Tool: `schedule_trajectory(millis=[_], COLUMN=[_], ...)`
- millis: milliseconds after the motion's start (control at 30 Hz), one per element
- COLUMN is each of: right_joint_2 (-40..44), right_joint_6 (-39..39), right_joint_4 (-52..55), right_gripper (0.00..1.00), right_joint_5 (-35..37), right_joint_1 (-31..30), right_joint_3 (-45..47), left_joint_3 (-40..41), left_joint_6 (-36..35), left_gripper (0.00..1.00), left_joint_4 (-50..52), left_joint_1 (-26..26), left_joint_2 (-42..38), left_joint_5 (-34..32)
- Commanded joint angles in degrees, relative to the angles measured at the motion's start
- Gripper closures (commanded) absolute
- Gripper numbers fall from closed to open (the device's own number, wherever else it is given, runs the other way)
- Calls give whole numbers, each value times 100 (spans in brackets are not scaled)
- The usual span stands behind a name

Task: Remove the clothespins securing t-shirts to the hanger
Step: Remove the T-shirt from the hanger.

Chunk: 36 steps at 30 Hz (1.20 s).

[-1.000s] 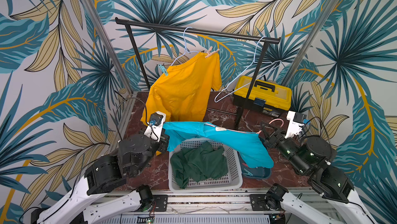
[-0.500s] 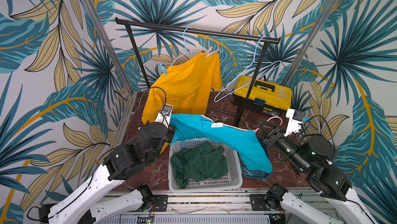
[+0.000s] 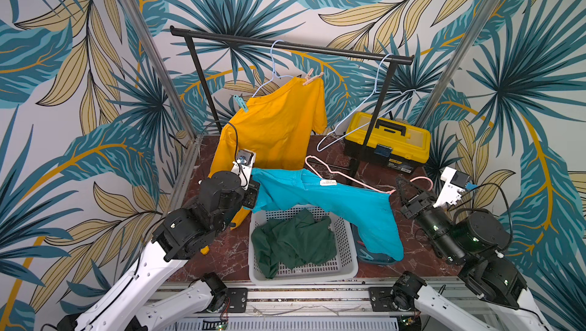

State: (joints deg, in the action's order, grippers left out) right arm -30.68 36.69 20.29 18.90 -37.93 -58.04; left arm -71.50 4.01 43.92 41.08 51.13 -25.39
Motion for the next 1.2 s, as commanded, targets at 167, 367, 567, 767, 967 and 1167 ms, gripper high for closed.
schedule_trajectory(millis=[167,367,567,767,967,1167], right_joint_2=[-1097,-1904,-2093,-1811,-802,230], right_joint_6=[-114,-149,-427,-833,-1573,-1638], right_joint_4=[-2116,-3107,-3987,-2916,-2334,-2517], right_gripper=[100,100,100,100,100,100], right_joint_5=[92,74,290,609,1387,1647], right_joint_1=[46,48,41,41,41,45], right_joint_3=[-441,-866,-1035,-1552,-1523,-855], left_joint_3=[287,436,387,128,-637,-638], left_joint_6=[144,148,78,-79,-269,-209], left_gripper=[100,100,100,100,100,100], left_joint_4=[62,38,-156,-390,-486,-577], left_joint_1=[-147,-144,-145,-146,-148,-156], left_joint_2=[-236,-304,-260,-61,388,679], left_joint_5=[-68,118,165,245,353,313])
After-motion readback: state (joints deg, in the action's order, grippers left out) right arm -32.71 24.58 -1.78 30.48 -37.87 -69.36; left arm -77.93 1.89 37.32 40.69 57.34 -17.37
